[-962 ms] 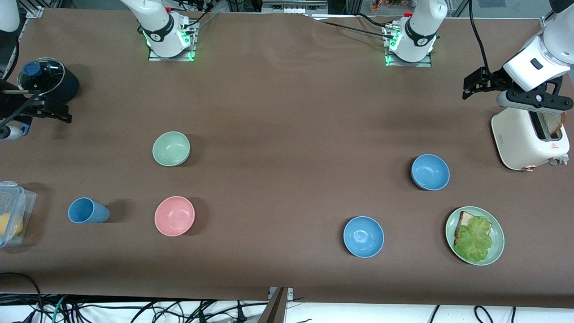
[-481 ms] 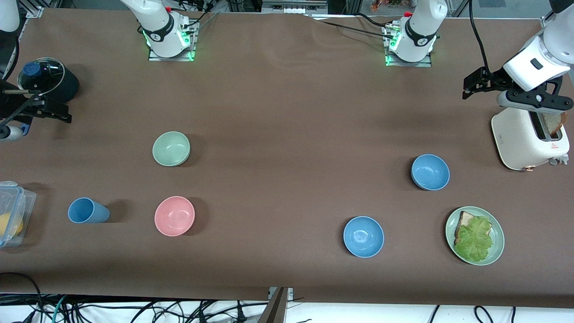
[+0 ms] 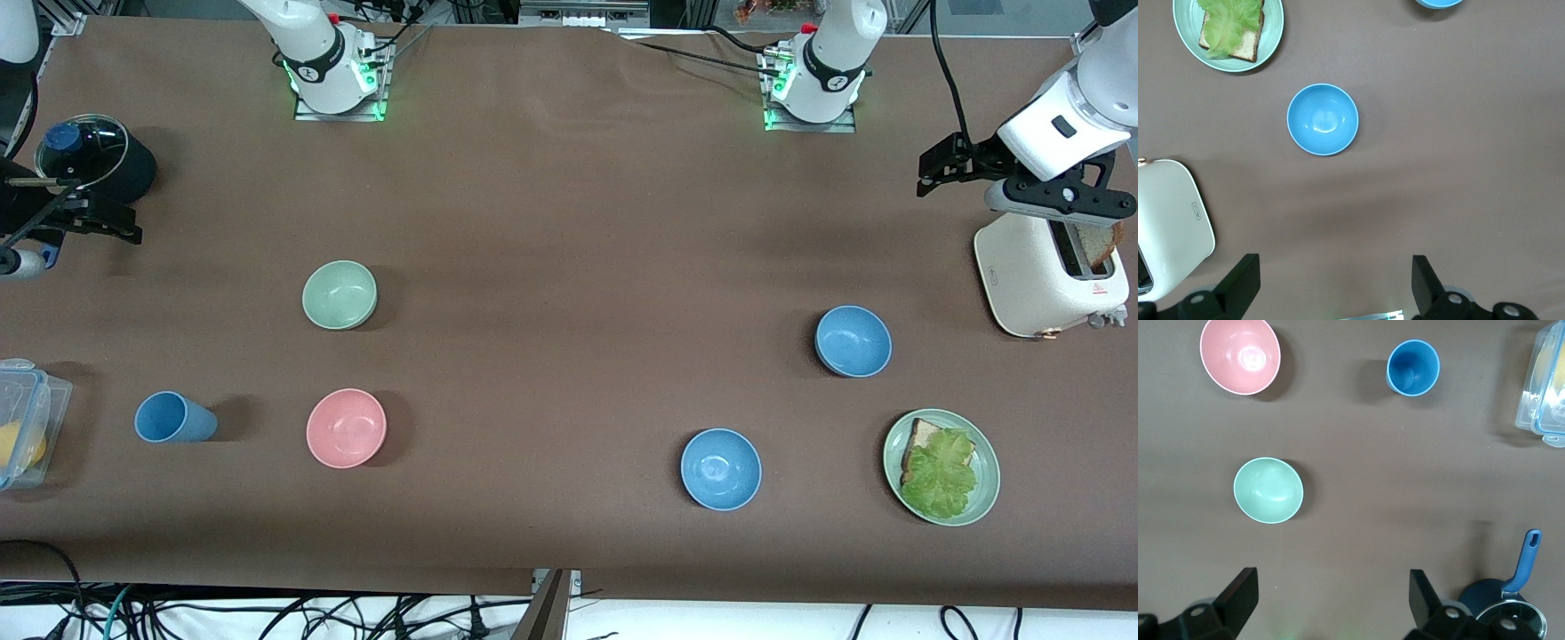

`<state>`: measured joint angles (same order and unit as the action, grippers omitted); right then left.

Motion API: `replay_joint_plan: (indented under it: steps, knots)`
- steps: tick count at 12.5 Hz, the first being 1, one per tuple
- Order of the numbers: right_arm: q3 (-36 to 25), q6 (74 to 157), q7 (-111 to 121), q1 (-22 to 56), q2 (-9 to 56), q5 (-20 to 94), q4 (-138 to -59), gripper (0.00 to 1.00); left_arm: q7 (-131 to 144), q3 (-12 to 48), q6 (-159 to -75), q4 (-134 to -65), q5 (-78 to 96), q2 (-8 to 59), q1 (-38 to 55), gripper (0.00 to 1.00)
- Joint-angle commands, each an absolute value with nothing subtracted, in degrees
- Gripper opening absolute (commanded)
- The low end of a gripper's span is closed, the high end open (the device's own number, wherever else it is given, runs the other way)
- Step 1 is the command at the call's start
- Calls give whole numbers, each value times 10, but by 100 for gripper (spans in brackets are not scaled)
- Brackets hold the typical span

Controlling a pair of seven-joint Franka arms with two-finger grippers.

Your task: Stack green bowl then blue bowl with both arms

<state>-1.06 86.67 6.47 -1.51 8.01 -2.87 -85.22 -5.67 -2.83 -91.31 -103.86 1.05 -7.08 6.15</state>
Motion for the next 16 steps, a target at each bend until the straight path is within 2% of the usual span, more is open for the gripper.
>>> replay_joint_plan:
  steps: [1, 10, 16]
  knots:
    - [-4, 868, 61, -22, 83, -33, -849, 100, -50, -25, -902, -1029, -7, -73, 62, 100]
    - [-4, 870, 63, -25, 115, -28, -853, 100, -50, -24, -902, -1029, -7, -73, 62, 100]
    - [-4, 873, 56, -25, 176, 3, -854, 100, -50, -24, -902, -1029, -7, -73, 62, 100]
